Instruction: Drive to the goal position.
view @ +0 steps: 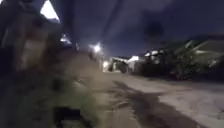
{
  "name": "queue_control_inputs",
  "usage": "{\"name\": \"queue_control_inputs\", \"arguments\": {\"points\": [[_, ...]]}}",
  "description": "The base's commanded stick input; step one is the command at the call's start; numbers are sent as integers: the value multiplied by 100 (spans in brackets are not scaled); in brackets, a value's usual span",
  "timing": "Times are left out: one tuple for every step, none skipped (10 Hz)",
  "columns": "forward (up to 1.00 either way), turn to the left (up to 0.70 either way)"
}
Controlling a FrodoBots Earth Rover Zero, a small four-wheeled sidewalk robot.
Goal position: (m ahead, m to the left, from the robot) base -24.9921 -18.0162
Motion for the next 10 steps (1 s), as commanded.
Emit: {"name": "queue_control_inputs", "arguments": {"points": [[0, -70], [0, -70], [0, -70], [0, -70], [0, -70], [0, -70], [16, -62], [66, -37], [70, -35], [70, -35]]}}
